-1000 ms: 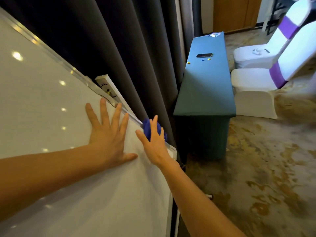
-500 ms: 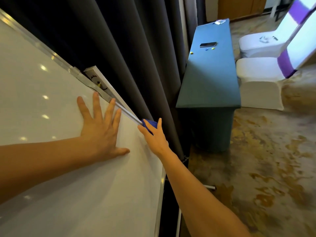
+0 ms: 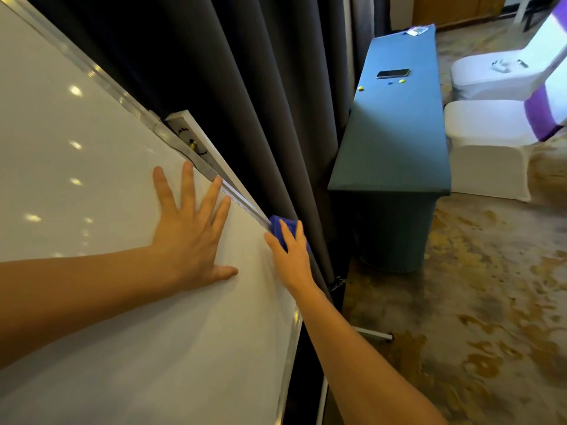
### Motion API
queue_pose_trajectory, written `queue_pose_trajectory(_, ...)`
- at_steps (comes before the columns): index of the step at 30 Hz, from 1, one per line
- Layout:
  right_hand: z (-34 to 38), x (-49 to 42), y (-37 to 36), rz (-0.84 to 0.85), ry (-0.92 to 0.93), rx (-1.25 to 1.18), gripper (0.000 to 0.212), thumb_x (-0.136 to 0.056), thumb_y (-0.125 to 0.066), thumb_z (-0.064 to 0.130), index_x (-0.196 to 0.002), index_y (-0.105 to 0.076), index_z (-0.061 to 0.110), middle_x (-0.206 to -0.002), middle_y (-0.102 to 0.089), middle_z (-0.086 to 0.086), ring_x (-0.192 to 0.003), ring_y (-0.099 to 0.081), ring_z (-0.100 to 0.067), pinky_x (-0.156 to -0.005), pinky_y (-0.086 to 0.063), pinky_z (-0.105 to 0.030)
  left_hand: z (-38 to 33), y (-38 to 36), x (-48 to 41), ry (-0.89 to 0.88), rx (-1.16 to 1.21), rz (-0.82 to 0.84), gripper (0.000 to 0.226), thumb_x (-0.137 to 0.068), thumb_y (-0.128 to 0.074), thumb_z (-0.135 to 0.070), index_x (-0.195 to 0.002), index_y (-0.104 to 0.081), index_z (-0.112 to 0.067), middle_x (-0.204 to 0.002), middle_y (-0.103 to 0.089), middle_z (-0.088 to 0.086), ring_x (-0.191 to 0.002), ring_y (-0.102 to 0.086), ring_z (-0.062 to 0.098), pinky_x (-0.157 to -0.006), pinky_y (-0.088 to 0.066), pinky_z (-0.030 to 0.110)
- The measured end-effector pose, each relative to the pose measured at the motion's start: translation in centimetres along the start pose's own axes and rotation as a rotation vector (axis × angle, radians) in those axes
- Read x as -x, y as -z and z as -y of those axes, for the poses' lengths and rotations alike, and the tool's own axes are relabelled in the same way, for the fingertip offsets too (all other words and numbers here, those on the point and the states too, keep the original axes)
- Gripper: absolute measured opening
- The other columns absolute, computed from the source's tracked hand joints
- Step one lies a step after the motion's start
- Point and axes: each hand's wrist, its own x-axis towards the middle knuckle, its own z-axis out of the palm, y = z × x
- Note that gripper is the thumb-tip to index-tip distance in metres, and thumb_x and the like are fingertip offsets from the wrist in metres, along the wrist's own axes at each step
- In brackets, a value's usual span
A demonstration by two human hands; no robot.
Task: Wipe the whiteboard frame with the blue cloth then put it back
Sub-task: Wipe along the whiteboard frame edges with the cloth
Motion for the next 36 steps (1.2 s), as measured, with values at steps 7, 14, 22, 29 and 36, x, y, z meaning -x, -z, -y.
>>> queue_pose_trajectory(7, 3.1, 0.2, -2.1, 0.107, 0.405, 0.193, 0.077, -0.091, -0.043, 0.069, -0.152, 0.002, 0.055, -0.159, 0.023, 0.031, -0.151, 0.019, -0.013, -0.118, -0.011, -0.045, 0.2, 0.2, -0.1, -0.013, 0.028, -0.014, 0.125, -0.065, -0.001, -0.096, -0.153, 0.024, -0.012, -0.161, 0.026, 0.025, -0.135, 0.028, 0.066, -0.102, 0.009, 0.086)
queue_pose_trajectory(14, -2.2, 0.4, 2.4, 0.248, 0.315, 0.406, 0.094, -0.089, -0.049, 0.069, -0.155, 0.013, 0.042, -0.160, 0.032, 0.015, -0.148, 0.029, -0.016, -0.118, -0.001, -0.047, -0.5, 0.6, -0.2, 0.037, 0.035, 0.010, 0.124, -0.067, -0.003, -0.095, -0.154, 0.021, -0.011, -0.160, 0.027, 0.026, -0.137, 0.026, 0.066, -0.104, 0.005, 0.084)
queue_pose_trajectory(22, -3.2, -1.1, 3.4, 0.384, 0.469, 0.441, 0.095, -0.091, -0.048, 0.064, -0.159, 0.004, 0.023, -0.164, 0.027, 0.003, -0.149, 0.027, -0.025, -0.120, -0.007, -0.062, -1.3, 0.1, 0.1, 0.099, 0.063, 0.004, 0.118, -0.074, -0.006, -0.091, -0.154, 0.023, -0.010, -0.161, 0.027, 0.023, -0.140, 0.022, 0.063, -0.106, 0.006, 0.080)
queue_pose_trajectory(29, -3.6, -2.8, 6.1, 0.602, 0.648, 0.505, 0.095, -0.092, -0.046, 0.066, -0.159, 0.003, 0.021, -0.165, 0.024, -0.001, -0.150, 0.024, -0.030, -0.119, -0.001, -0.039, -3.8, -0.1, 0.8, 0.284, 0.121, -0.005, 0.109, -0.080, -0.014, -0.086, -0.156, 0.019, -0.016, -0.163, 0.022, 0.023, -0.144, 0.016, 0.059, -0.111, 0.000, 0.076)
queue_pose_trajectory(36, -3.3, -7.8, 10.7, 0.873, 0.971, 0.701, 0.096, -0.092, -0.050, 0.064, -0.159, -0.001, 0.017, -0.166, 0.019, -0.008, -0.151, 0.018, -0.034, -0.116, -0.032, -0.051, -9.5, 1.1, 2.1, 0.637, 0.241, 0.060, 0.101, -0.082, -0.028, -0.079, -0.159, 0.009, -0.025, -0.166, 0.016, 0.017, -0.148, 0.011, 0.054, -0.110, -0.003, 0.077)
